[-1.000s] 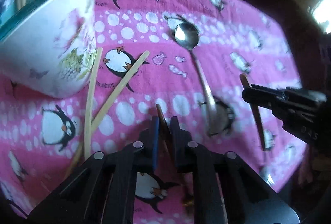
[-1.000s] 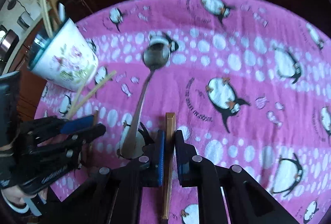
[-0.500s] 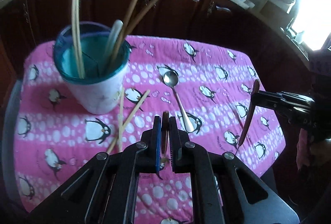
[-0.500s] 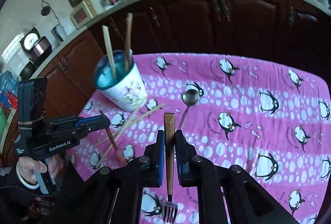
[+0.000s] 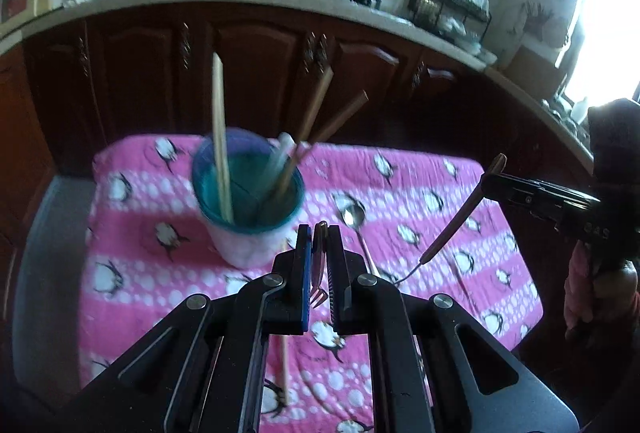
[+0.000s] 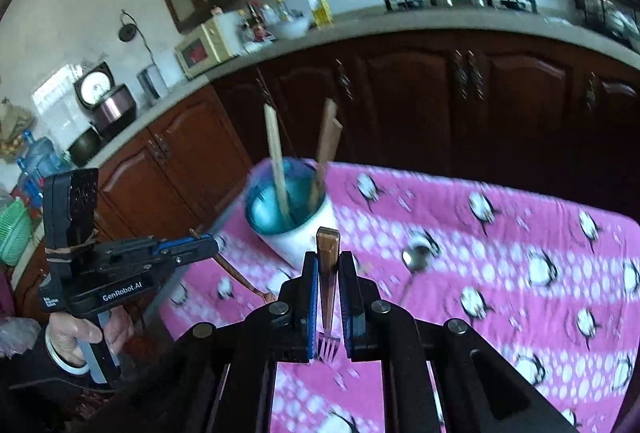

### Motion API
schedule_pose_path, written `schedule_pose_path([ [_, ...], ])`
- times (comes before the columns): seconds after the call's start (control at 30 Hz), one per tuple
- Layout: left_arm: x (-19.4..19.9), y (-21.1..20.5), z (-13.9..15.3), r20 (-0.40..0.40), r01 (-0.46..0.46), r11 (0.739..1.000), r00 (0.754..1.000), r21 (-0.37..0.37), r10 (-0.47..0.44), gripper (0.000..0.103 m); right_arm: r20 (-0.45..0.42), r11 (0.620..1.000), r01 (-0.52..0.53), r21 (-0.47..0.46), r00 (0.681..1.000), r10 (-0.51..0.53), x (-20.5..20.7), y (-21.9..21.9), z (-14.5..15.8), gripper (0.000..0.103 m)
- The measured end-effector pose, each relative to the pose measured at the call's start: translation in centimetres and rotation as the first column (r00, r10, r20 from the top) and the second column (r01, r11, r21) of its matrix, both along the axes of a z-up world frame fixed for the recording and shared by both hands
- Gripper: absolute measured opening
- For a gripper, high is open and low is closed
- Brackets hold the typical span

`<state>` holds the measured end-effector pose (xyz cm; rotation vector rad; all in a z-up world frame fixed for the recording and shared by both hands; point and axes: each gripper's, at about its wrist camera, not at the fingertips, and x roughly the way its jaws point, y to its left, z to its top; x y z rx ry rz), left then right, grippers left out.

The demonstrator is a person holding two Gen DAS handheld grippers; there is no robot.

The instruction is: Organize utensils

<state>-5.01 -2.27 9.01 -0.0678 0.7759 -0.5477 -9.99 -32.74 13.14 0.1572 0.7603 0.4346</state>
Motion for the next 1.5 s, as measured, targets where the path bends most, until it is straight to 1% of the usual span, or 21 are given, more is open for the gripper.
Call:
schedule_pose_path([
  [0.2, 1.9, 2.4, 3.4, 0.067, -0.061, 0.998, 0.996, -0.007, 0.061, 0.006, 0.076, 0.999, -0.036, 0.041, 0.997, 0.033, 2.5, 2.2, 4.4, 0.009],
  [0.27, 2.8, 2.8, 3.9, 0.08, -0.081, 0.997, 0.994, -0.008, 0.081, 0.006, 0.105, 0.999, -0.032, 0.04, 0.994, 0.027, 3.4, 2.7, 5.7, 0.009],
  [0.37, 4.6, 3.0, 3.9, 0.085, -0.102, 0.995, 0.991, 0.002, 0.102, 0.006, 0.135, 0.999, -0.022, 0.043, 0.991, 0.016, 5.0, 3.8, 6.9, 0.009],
  [0.5, 6.7, 2.7, 3.1, 0.076, -0.121, 0.992, 0.99, 0.032, 0.119, 0.006, 0.162, 1.0, 0.007, 0.024, 0.987, -0.011, 7.2, 5.4, 7.3, 0.009],
  [0.6, 8.0, 2.4, 2.0, 0.061, -0.128, 0.99, 0.99, 0.058, 0.124, 0.006, 0.165, 1.0, 0.024, 0.006, 0.986, -0.025, 8.7, 6.5, 6.4, 0.009],
  [0.7, 8.9, 2.0, 0.9, 0.055, -0.136, 0.987, 0.99, 0.088, 0.131, 0.006, 0.131, 0.999, 0.028, 0.021, 0.991, -0.03, 10.3, 6.9, 4.8, 0.009],
  [0.8, 9.7, 1.8, -0.3, 0.039, -0.145, 0.984, 0.989, 0.102, 0.142, 0.006, 0.101, 0.999, 0.039, 0.021, 0.994, -0.041, 11.4, 7.2, 3.0, 0.009],
  [1.0, 10.3, 1.2, -2.2, 0.014, -0.159, 0.979, 0.987, 0.129, 0.158, 0.006, 0.044, 0.999, 0.031, 0.027, 0.999, -0.033, 12.6, 7.0, 0.4, 0.009],
  [1.27, 10.9, 0.3, -4.4, -0.012, -0.166, 0.973, 0.985, 0.161, 0.17, 0.006, -0.057, 0.996, 0.056, 0.073, 0.997, -0.052, 13.8, 5.9, -3.3, 0.009],
  [1.33, 11.1, 0.2, -4.8, -0.02, -0.168, 0.972, 0.985, 0.165, 0.174, 0.006, -0.071, 0.996, 0.061, 0.07, 0.996, -0.056, 13.9, 5.9, -3.9, 0.009],
  [1.43, 11.4, 0.2, -5.4, -0.035, -0.172, 0.971, 0.983, 0.168, 0.18, 0.006, -0.078, 0.995, 0.066, 0.072, 0.995, -0.06, 14.1, 5.6, -4.1, 0.009],
  [1.5, 11.5, 0.2, -5.7, -0.043, -0.174, 0.97, 0.982, 0.169, 0.184, 0.006, -0.079, 0.997, 0.058, 0.058, 0.995, -0.053, 14.1, 5.6, -4.0, 0.009],
])
